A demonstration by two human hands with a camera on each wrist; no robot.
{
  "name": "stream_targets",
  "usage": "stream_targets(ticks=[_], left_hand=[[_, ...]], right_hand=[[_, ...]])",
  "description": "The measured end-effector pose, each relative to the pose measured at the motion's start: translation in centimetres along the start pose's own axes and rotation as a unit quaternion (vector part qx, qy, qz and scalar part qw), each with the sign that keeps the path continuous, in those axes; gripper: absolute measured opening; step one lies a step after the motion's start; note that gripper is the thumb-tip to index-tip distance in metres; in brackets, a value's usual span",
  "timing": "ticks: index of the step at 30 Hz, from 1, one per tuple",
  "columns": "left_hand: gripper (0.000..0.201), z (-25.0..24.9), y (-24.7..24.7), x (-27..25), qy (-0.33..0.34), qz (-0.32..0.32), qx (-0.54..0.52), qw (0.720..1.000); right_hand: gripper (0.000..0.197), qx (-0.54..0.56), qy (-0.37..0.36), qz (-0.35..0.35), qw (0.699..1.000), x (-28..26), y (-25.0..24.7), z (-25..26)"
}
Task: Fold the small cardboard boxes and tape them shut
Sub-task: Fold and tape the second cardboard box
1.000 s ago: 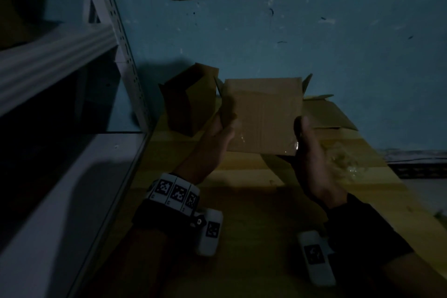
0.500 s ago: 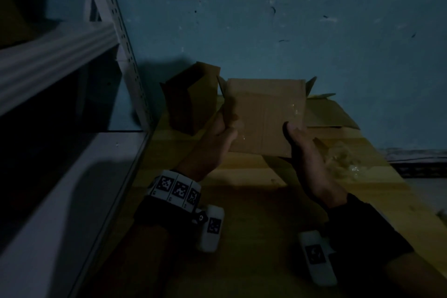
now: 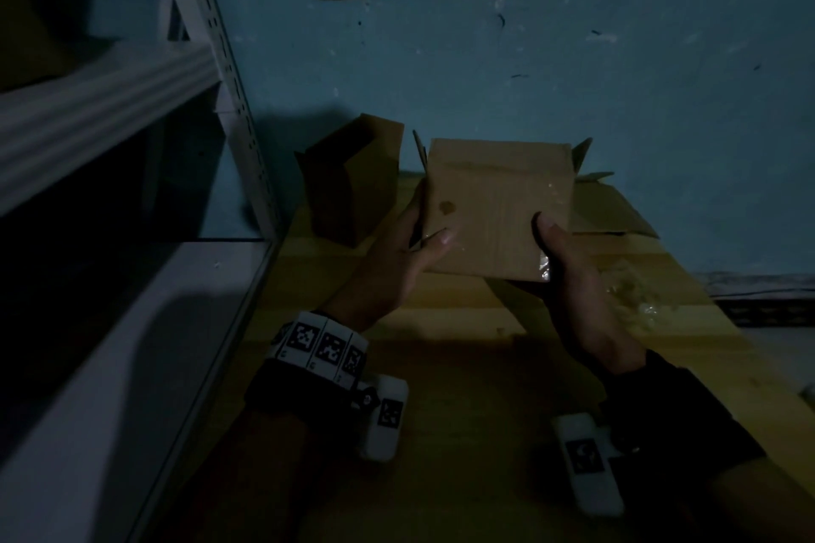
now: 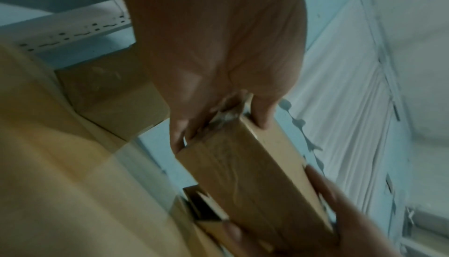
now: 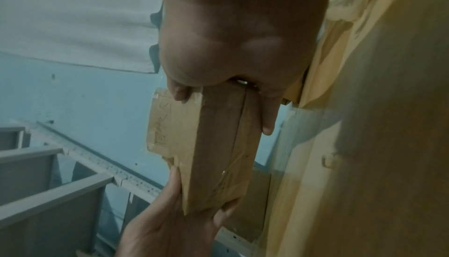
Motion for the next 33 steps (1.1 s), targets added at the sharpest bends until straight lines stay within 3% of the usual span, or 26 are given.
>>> stream_targets(ticks=[6,19,24,26,29,33], left_hand=[[0.05,0.2,-0.2,0.2,-0.011,0.026,0.021,0.999],[0.053,0.0,-0.4,0.2,0.008,0.053,0.017,0.998],[0.072,0.7,-1.0,0.9,-0.021,0.016,-0.09,0.996],[0.06,0.4,-1.3,0.8,-0.016,-0.003,-0.069,0.997],[0.057,-0.2,-1.4,0.5,0.002,-0.032,-0.015,0.999],[0.041,0.7,-1.6,0.6,-0.019,-0.044,-0.009,0.999]], right_hand=[[0.041,0.024,0.024,-0.015,0.999,0.0,-0.6,-0.4],[0.045,0.017,0.009,-0.021,1.0,0.1,-0.8,0.3],[0.036,0.003,0.011,-0.03,0.999,0.4,-1.1,0.5],[0.03,-0.002,0.011,-0.03,0.999,0.4,-1.0,0.7],[0.03,-0.014,0.003,-0.015,1.0,0.4,-0.3,1.1],[0.046,-0.036,-0.007,-0.015,0.999,0.4,0.0,1.3]])
Point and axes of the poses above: each hand's wrist, its own x-axis towards the middle knuckle, its own y-axis out of the palm, z = x × y, the point moved 10 cm from there along x, towards the middle knuckle, and after that the axes turned 12 degrees about -x, right-handed, at the moved point
